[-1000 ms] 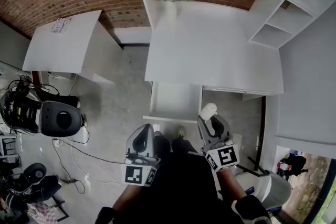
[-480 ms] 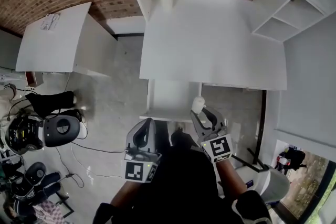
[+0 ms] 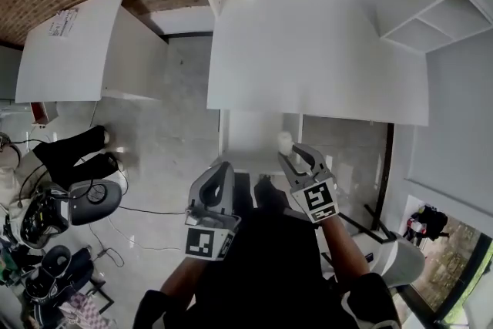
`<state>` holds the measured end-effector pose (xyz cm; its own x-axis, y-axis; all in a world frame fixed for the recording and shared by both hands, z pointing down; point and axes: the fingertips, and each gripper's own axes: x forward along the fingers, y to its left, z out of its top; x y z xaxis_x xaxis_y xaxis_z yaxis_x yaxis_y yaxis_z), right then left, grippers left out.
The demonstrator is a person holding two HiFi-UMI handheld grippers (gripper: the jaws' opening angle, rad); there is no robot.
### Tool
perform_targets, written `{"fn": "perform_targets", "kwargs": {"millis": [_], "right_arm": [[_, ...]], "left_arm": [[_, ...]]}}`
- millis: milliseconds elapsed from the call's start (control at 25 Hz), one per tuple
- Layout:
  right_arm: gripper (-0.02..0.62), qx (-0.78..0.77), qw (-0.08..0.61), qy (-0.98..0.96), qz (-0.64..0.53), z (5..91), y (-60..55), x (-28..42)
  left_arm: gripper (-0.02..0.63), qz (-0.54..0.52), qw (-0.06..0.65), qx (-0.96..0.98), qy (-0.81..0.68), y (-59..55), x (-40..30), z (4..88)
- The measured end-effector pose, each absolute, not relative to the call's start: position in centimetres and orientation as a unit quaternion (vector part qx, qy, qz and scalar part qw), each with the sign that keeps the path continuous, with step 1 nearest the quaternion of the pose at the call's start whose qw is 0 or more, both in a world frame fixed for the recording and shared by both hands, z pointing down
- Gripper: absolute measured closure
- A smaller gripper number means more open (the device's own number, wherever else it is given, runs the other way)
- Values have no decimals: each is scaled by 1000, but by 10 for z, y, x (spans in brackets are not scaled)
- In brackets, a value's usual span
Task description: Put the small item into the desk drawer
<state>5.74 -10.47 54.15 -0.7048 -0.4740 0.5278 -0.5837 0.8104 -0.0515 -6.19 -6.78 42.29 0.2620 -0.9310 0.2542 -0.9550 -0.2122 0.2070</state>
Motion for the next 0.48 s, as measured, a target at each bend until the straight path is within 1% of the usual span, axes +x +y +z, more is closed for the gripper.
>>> {"fn": "perform_targets", "kwargs": {"millis": [480], "right_arm": [[456,156,426,-884,114,669,-92,31]], "left_arm": [[583,42,185,782,-594,-95,-82,452]]}}
